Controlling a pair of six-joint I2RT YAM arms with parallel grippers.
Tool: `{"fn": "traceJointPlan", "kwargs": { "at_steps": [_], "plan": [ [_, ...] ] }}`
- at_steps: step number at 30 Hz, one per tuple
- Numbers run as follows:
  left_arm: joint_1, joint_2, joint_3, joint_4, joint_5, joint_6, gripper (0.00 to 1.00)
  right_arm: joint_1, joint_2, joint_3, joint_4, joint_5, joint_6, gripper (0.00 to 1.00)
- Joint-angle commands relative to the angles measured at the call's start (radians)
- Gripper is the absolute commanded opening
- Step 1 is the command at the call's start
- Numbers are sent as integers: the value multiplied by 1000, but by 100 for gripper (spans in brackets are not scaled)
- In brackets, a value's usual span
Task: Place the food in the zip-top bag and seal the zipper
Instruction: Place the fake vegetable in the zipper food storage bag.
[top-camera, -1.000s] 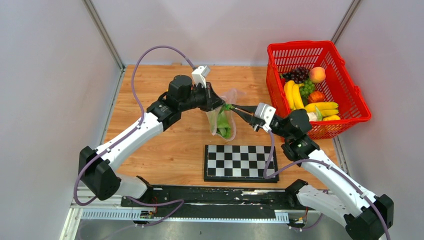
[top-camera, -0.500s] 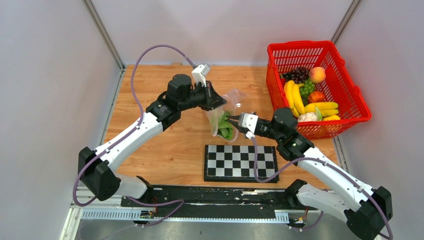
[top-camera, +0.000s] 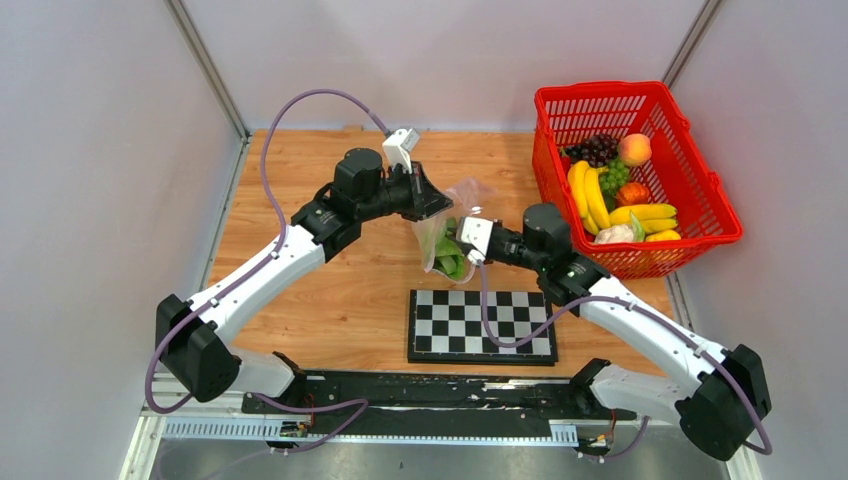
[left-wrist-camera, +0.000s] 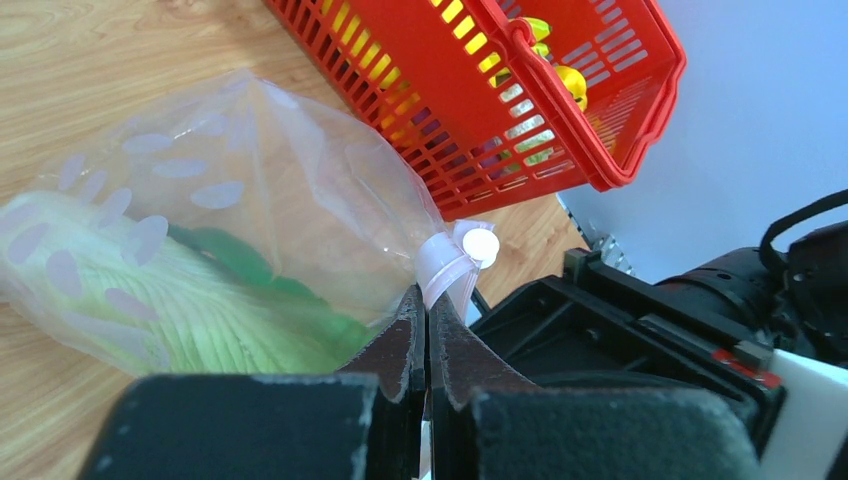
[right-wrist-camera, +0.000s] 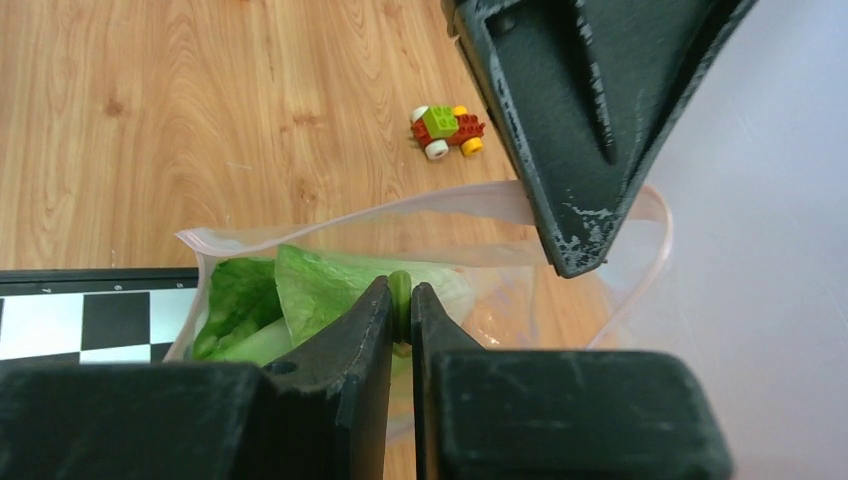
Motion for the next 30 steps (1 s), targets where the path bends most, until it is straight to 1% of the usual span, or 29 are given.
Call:
{"fn": "traceJointPlan", "kwargs": {
  "at_steps": [1, 4, 6, 9, 10, 11, 12, 13, 14, 15, 17, 20, 22, 23, 24, 25, 26, 28, 29, 30],
  "plan": [
    [-2, -49, 30, 54, 1, -6, 0, 15, 54, 63, -16, 32, -45, 9],
    [-2, -51, 27, 57, 3, -9, 0, 26, 94, 64, 19, 63, -57, 10],
    [-1, -49, 24, 65, 7, -13, 0, 41, 121, 88, 14, 100, -71, 13],
    [-1, -55, 20, 60, 4, -10, 0, 51, 141, 136, -29, 156, -54, 23],
    [-1, -60, 18, 55, -4, -6, 0, 52, 129, 159, -44, 173, -12, 28],
    [-2, -63, 16, 45, -21, 3, 0, 53, 103, 197, -94, 164, 37, 34],
    [-2, -66, 17, 29, -38, 14, 0, 53, 74, 232, -134, 150, 85, 41],
    [-1, -67, 18, 14, -54, 27, 0, 53, 38, 254, -152, 135, 128, 51],
    [2, -69, 15, 6, -67, 33, 0, 54, 3, 257, -154, 127, 152, 62],
    [4, -72, 9, 6, -75, 34, 0, 53, -30, 249, -154, 109, 161, 68],
    [9, -73, 2, 11, -79, 34, 0, 53, -81, 239, -185, 80, 156, 69],
    [12, -66, -3, 8, -81, 37, 0, 52, -137, 245, -232, 85, 185, 68],
    [10, -61, -6, 10, -76, 37, 0, 52, -178, 230, -201, 165, 218, 67],
    [12, -60, -8, 12, -73, 38, 0, 51, -205, 209, -143, 253, 241, 68],
    [12, -58, -11, 14, -70, 36, 0, 47, -219, 189, -102, 347, 264, 72],
    [12, -59, -14, 15, -67, 38, 0, 38, -220, 179, -81, 462, 289, 75],
    [12, -60, -18, 15, -67, 39, 0, 16, -207, 189, -85, 588, 319, 75],
    [13, -64, -28, 16, -68, 43, 0, -59, -155, 249, -174, 762, 402, 74],
    [13, -64, -32, 15, -67, 43, 0, -120, -118, 290, -249, 804, 469, 74],
    [12, -64, -35, 14, -66, 44, 0, -196, -83, 341, -341, 786, 544, 75]
  ]
}}
